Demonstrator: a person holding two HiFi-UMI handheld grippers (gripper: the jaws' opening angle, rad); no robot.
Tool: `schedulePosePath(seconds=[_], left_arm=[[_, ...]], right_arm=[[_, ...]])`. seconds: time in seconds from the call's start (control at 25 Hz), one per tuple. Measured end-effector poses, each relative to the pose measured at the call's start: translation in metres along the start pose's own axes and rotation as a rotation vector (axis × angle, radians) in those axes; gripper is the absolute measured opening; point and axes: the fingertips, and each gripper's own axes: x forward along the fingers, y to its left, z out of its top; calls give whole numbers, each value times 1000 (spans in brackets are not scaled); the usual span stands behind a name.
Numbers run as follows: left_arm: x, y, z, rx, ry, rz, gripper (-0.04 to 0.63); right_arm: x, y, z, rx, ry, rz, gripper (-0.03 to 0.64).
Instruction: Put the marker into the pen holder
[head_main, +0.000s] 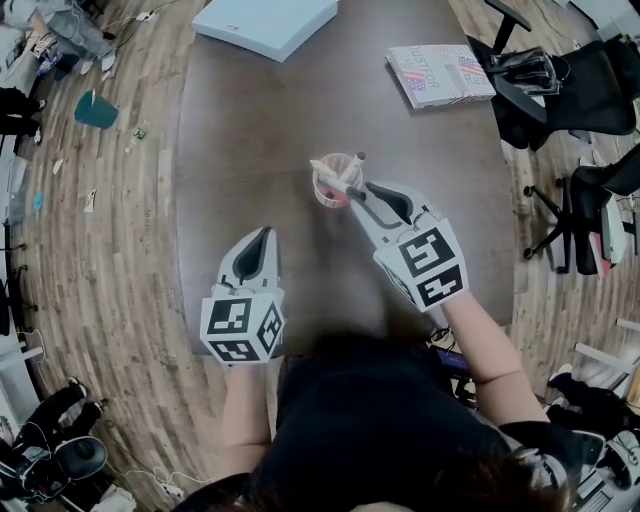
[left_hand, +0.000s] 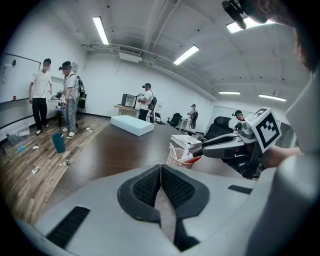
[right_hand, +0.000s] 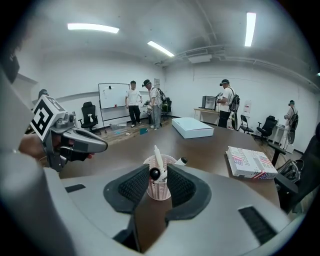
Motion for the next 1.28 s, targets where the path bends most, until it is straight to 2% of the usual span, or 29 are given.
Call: schedulePosePath(seconds=[0.52, 0.92, 1.28], left_arm=[[-9, -8, 9, 0, -32, 17, 29], [-19, -18, 13, 15, -51, 32, 28], [-20, -27, 12, 20, -53, 31, 28]], right_arm=[[-27, -5, -6, 45, -39, -19, 88], [-51, -10, -20, 94, -52, -56, 27], [-64, -16, -32, 153, -49, -80, 18]])
